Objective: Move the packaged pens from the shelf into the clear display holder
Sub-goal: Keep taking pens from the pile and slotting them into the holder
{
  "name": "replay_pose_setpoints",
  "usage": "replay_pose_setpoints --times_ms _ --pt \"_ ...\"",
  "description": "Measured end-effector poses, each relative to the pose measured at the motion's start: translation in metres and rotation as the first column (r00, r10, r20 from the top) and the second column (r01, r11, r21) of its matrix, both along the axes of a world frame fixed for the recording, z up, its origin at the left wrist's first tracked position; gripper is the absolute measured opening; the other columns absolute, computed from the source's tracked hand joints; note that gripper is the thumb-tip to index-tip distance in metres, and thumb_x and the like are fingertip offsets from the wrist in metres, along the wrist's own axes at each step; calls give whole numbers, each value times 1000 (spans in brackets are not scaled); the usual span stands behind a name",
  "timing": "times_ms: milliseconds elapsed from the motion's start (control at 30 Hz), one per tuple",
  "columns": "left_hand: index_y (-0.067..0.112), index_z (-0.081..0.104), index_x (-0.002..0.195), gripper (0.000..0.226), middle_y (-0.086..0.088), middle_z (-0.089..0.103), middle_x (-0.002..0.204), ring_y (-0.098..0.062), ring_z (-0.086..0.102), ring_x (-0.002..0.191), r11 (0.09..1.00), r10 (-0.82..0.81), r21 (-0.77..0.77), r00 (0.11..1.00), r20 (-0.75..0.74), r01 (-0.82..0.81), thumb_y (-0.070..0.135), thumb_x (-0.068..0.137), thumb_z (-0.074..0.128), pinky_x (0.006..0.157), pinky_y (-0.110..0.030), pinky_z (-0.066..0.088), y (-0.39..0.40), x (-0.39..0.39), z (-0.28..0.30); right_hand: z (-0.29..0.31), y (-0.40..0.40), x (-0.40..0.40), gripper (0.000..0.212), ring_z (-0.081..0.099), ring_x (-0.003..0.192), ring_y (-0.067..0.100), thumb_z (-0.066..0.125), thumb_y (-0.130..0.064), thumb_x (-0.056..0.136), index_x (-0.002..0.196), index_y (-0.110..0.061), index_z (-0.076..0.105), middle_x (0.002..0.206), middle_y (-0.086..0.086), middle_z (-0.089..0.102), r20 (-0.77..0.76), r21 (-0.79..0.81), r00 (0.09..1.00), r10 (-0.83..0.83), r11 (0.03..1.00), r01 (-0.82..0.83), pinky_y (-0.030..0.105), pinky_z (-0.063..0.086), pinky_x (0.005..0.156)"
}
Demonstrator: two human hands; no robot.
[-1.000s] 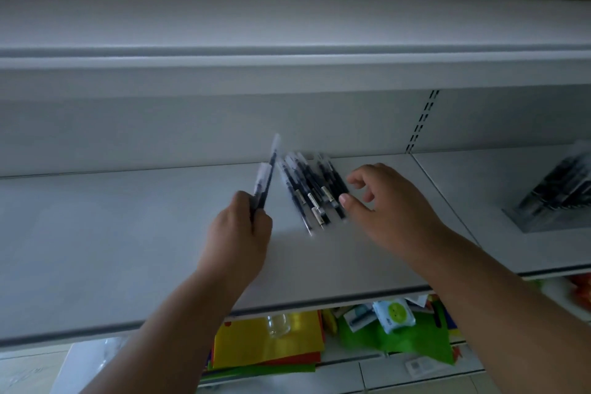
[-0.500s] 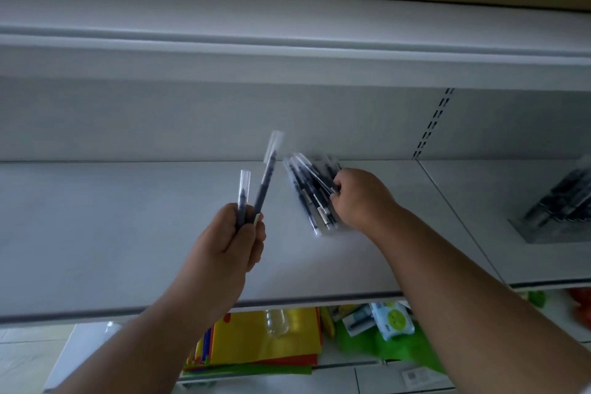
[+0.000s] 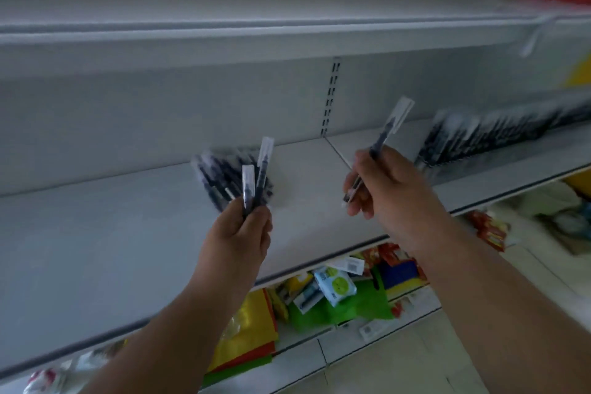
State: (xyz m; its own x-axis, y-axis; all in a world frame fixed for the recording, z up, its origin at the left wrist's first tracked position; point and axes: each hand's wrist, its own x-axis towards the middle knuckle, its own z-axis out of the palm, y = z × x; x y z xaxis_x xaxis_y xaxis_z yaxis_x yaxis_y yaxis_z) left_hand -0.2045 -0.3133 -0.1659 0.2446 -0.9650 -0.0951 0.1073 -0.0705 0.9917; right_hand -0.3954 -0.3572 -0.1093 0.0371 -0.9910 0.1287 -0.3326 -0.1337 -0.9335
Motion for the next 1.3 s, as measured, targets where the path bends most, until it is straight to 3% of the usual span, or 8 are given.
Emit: replay_pose_setpoints --times_ms 100,200,267,467,600,900,1133,1300 --pt "11 53 80 21 -4 38 61 -14 31 48 996 -91 16 995 -31 91 8 99 46 46 -26 22 -12 -48 -3 5 16 -52 27 66 59 20 48 -32 101 82 -15 59 67 7 66 -23 -64 992 -122 991 121 30 44 58" --pt "19 64 103 24 -1 37 60 -13 31 47 983 -182 -28 983 -27 181 8 102 42 43 -24 25 -18 -103 -6 5 28 -111 4 67 61 9 57 -25 97 93 -25 56 69 -3 67 -106 -112 967 -233 969 222 32 49 61" --pt "27 64 109 26 2 39 59 -13 32 48 973 -218 -71 976 22 219 13 103 43 47 -27 29 -22 -144 -9 6 34 -154 16 69 65 10 63 -22 93 94 -33 52 76 -10 68 -115 -159 947 -299 947 279 38 55 66" --pt "23 51 76 29 6 37 58 -13 29 50 951 -309 -36 949 -56 308 27 104 44 50 -32 23 -24 -260 -9 6 36 -269 9 66 62 7 54 -25 98 90 -24 55 74 0 71 -120 -193 941 -316 937 291 35 50 62" --pt "22 46 76 29 4 37 60 -15 29 50 950 -308 -43 951 8 308 28 104 43 49 -34 25 -29 -329 -9 6 25 -341 17 65 63 9 46 -32 101 91 -22 56 74 -3 71 -131 -225 940 -314 933 281 35 51 62" --pt "12 50 86 25 4 38 57 -14 30 50 942 -330 -54 943 41 331 28 104 43 50 -33 28 -78 -400 -10 4 -40 -425 9 69 74 15 67 -36 89 88 -28 63 76 -6 70 -189 -329 885 -425 877 350 48 57 68" --pt "21 39 70 34 4 32 56 -13 26 46 937 -347 -32 936 49 349 27 103 46 43 -24 25 -134 -452 -5 19 -96 -463 4 69 73 0 63 -19 94 97 -16 64 81 -7 72 -147 -329 897 -418 876 354 14 52 65" --pt "16 37 73 32 3 31 58 -12 25 49 951 -309 -11 951 6 309 23 103 45 44 -23 26 -160 -483 -2 24 -152 -494 9 70 74 6 66 -26 93 89 -18 63 72 -11 70 -180 -351 916 -359 893 281 43 59 74"
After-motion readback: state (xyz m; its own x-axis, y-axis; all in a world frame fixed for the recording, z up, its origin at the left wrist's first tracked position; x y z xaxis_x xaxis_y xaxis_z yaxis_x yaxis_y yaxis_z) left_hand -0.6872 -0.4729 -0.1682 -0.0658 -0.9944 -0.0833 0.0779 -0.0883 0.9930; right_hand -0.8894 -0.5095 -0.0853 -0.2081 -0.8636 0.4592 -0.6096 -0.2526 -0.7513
